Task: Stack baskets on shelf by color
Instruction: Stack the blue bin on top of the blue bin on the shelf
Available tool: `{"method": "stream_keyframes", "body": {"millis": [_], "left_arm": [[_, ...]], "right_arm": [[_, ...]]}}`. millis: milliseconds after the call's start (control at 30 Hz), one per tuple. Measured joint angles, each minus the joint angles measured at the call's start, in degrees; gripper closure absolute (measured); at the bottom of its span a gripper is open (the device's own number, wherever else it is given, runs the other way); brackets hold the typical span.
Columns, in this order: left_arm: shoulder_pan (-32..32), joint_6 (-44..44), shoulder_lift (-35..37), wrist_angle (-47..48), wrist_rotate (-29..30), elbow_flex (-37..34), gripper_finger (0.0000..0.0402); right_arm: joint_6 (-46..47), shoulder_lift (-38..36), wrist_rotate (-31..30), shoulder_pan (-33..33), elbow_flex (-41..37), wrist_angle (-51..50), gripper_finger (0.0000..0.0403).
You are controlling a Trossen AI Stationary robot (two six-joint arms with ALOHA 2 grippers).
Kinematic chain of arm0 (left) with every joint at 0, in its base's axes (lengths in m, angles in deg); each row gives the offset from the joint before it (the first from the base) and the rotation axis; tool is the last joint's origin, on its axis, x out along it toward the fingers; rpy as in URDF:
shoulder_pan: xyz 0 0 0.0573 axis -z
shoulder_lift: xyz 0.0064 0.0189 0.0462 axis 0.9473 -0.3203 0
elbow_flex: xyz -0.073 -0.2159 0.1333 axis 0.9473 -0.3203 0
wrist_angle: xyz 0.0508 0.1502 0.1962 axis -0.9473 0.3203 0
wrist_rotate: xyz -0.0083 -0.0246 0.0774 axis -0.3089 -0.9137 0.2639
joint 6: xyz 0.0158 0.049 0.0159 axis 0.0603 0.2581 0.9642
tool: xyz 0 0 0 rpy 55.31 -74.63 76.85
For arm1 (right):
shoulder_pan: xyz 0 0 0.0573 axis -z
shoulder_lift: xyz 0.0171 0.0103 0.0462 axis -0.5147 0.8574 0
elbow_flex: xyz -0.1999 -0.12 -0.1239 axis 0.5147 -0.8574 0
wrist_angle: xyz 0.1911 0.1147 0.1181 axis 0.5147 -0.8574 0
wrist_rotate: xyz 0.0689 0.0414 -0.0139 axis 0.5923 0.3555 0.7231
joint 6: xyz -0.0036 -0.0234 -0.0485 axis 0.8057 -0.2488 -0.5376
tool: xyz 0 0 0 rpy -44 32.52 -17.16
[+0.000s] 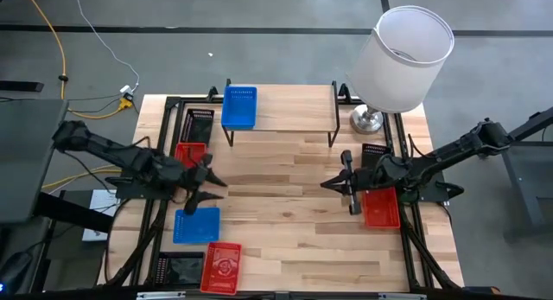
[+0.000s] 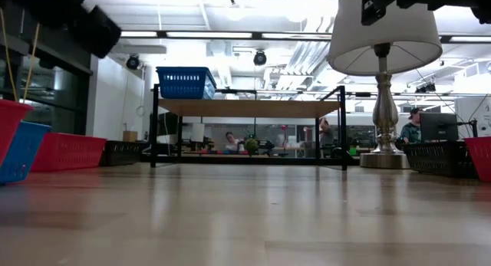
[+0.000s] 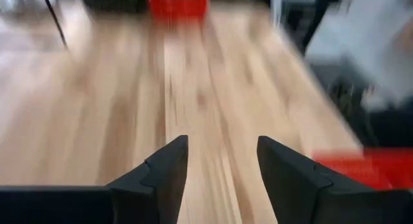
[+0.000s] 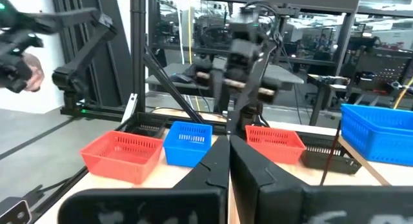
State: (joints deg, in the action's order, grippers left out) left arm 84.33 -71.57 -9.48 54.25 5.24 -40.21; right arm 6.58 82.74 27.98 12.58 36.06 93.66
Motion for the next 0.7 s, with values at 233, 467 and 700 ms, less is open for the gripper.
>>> {"method": "stream_keyframes", "body": {"millis": [233,467,700], "left_arm": [[8.44,-12.62,-9.57,18.69,2.78,6.31,0.0183],[13.0,-21.72,-16.59,28.37,2.92,6.41,0.0147],[14.9,-24.69,-22.76,29.49,-1.67,6.42,0.0144]], "right_arm": [[0.0,0.0,-0.6,0.0,0.0,-1.31,0.0403],[0.0,0.02,-0.6,0.0,0.0,-3.38,0.0403],[0.02,0.02,-1.86,0.0,0.0,-3.59,0.0402]]}}
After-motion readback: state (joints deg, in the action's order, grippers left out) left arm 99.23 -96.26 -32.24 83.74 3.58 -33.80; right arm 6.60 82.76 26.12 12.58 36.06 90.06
